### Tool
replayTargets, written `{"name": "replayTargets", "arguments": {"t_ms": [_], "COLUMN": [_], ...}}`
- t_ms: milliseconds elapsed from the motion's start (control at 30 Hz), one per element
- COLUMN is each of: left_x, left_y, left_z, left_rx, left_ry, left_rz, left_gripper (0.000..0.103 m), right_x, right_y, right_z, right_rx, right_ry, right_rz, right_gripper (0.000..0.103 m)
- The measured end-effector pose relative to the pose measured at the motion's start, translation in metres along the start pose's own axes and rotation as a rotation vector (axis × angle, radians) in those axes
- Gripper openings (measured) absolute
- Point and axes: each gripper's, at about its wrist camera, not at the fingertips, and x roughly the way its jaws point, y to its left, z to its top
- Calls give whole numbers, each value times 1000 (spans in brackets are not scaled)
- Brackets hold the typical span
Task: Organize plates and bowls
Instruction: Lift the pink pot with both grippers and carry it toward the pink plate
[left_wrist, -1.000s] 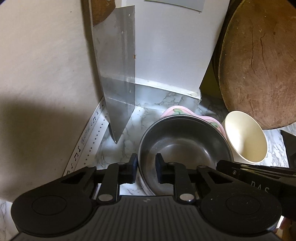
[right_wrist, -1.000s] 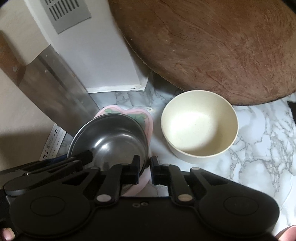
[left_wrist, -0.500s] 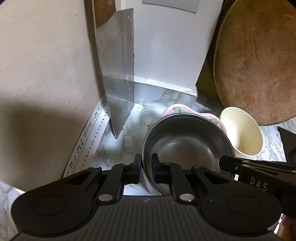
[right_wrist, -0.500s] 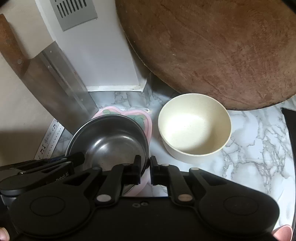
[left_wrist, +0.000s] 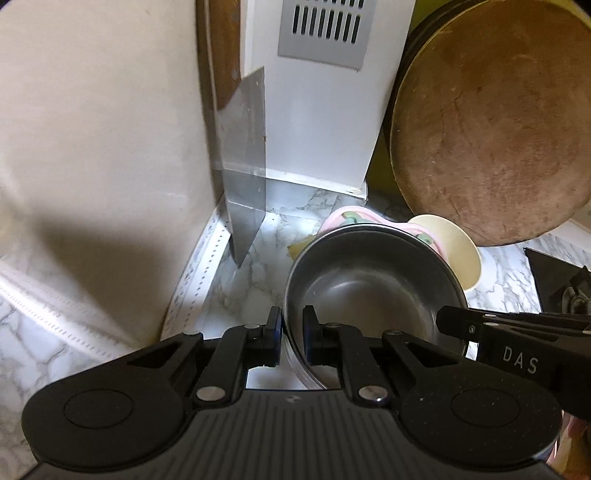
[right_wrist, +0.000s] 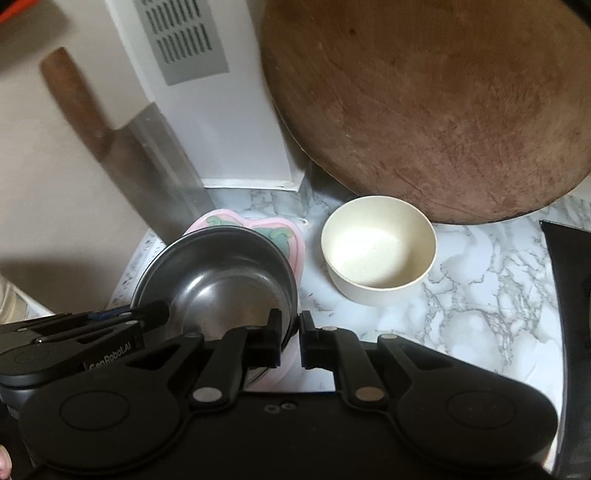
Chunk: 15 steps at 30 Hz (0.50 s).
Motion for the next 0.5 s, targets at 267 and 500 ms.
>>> {"name": "replayTargets", "arguments": {"t_ms": [267, 500], "left_x": [-43, -68], "left_y": [10, 29], "left_z": [-15, -36], "left_rx": [-23, -50], "left_ry": [-25, -9], "left_rz": [26, 42], "left_gripper": [11, 11], "right_x": [-34, -52], "right_y": [18, 35], "right_z": [-12, -31], "right_rx": [-28, -56], "right_ry": [0, 10], "right_rz": [25, 71], "right_gripper": [10, 10]}}
